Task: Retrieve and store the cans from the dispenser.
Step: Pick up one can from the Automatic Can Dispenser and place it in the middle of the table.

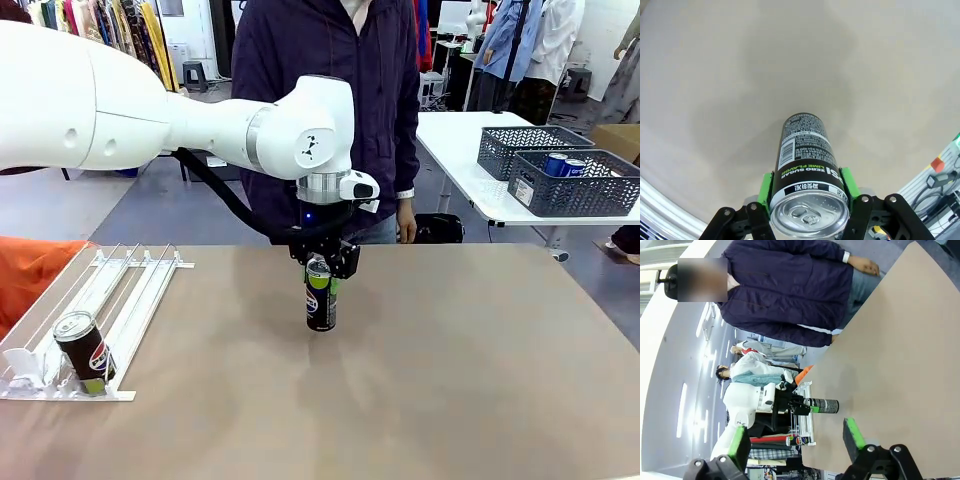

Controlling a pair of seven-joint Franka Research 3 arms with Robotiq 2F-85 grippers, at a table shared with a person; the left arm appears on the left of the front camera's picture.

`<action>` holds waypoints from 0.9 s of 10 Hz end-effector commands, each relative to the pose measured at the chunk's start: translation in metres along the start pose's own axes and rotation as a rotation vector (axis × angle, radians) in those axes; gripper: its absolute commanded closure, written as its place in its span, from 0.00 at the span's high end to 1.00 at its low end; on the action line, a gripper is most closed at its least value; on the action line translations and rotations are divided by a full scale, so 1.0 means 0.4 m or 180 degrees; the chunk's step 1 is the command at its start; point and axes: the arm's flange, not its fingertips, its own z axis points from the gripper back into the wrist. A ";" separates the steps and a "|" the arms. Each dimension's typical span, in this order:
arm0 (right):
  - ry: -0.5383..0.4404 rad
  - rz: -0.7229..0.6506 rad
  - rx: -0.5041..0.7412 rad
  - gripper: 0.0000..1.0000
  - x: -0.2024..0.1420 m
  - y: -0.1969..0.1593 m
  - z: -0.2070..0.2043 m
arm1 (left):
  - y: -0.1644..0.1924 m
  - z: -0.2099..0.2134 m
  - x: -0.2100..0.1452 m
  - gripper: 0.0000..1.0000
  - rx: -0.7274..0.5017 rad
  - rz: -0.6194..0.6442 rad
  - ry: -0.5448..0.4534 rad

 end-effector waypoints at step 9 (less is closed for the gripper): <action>-0.0042 0.0075 0.0098 1.00 0.004 0.002 -0.006 | 0.031 0.201 -0.127 1.00 0.0034 0.0018 -0.0499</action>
